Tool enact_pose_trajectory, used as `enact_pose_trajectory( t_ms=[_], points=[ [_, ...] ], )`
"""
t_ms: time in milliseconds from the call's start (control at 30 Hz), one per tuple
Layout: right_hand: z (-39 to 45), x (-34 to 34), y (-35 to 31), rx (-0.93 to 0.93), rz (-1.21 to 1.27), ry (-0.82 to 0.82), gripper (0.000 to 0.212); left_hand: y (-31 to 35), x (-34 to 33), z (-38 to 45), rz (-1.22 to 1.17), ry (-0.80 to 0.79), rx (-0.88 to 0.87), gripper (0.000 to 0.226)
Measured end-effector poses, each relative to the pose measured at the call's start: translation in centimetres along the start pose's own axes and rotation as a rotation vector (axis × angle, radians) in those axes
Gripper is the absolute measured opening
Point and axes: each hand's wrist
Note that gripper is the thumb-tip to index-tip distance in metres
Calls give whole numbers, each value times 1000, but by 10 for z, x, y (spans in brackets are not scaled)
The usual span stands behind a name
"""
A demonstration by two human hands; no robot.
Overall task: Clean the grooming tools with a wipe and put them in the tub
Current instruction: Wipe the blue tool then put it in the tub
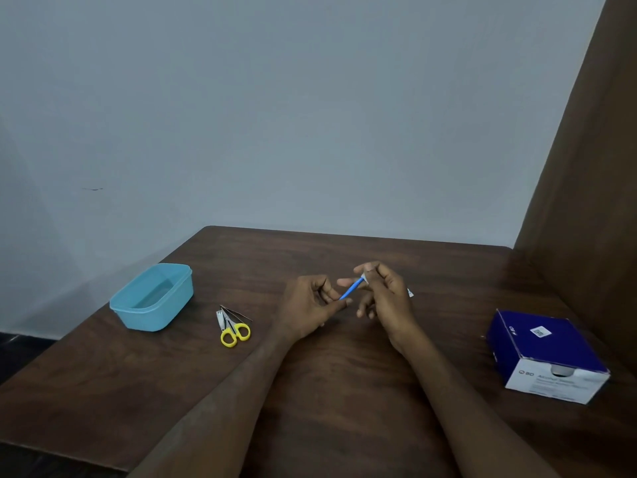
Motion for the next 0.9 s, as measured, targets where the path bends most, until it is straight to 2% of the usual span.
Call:
enact_pose_trajectory(
  t_ms=[67,200,333,467,567,767,900],
  points=[
    [1,1,0,-2,3,10,30,2,1,-1,21,4,-14,30],
    [4,3,2,4,0,59,30,2,3,0,94,-21,-7,18],
    [5,4,2,28,1,120,27,4,3,1,121,-38,4,16],
    [5,6,2,80,-14,288,17,1,2,2,163,-55,6,20],
    [6,9,2,85,31,322,10,1,2,2,134,-23,15,15],
    [9,14,4,70,-26,451,18,-3,3,2,162,61,15,15],
    [14,18,3,15,134,464,17,-5,2,3,190,54,45,10]
  ],
)
Point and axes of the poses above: each hand's wrist, its own z-axis towards the middle knuckle, its own x-axis out of the back of the hand, y = z × x, and after that the axes turned 7 degrees about -x, right-handed
